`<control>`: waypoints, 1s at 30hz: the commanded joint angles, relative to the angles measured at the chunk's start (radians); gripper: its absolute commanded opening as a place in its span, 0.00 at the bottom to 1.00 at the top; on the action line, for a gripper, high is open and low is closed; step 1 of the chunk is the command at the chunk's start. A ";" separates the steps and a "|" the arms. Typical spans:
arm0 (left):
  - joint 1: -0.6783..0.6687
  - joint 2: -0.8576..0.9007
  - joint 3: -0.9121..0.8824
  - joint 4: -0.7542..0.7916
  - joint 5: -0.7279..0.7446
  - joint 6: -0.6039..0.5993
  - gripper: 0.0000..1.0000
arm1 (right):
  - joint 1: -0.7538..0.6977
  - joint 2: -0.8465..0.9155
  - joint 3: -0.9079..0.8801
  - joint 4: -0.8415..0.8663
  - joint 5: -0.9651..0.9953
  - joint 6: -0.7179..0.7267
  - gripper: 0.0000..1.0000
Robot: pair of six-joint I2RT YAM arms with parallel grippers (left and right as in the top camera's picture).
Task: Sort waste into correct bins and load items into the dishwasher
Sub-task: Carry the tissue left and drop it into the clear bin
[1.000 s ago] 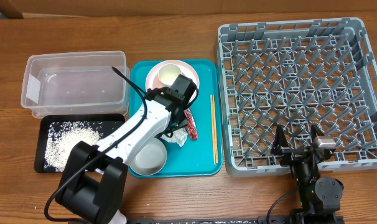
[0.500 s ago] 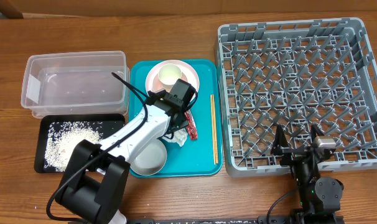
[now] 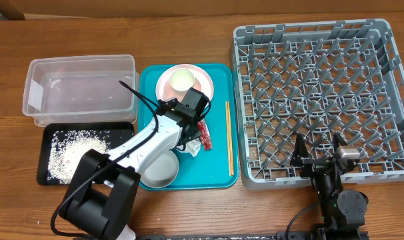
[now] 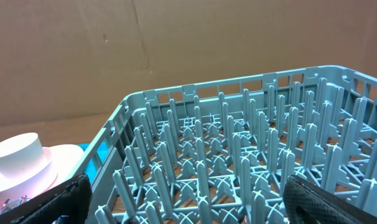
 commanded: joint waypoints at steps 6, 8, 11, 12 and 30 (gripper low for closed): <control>-0.002 0.042 -0.010 0.015 -0.018 -0.014 0.55 | -0.001 -0.008 -0.010 0.008 -0.002 -0.003 1.00; -0.002 0.056 -0.010 0.022 -0.009 -0.013 0.55 | -0.001 -0.008 -0.010 0.008 -0.002 -0.003 1.00; -0.002 0.060 -0.010 0.026 -0.002 -0.013 0.47 | -0.001 -0.008 -0.010 0.008 -0.002 -0.003 1.00; -0.002 0.060 -0.010 0.027 -0.002 -0.013 0.44 | -0.001 -0.008 -0.010 0.008 -0.002 -0.003 1.00; 0.027 -0.041 0.232 -0.138 -0.030 0.183 0.04 | -0.001 -0.008 -0.010 0.008 -0.002 -0.003 1.00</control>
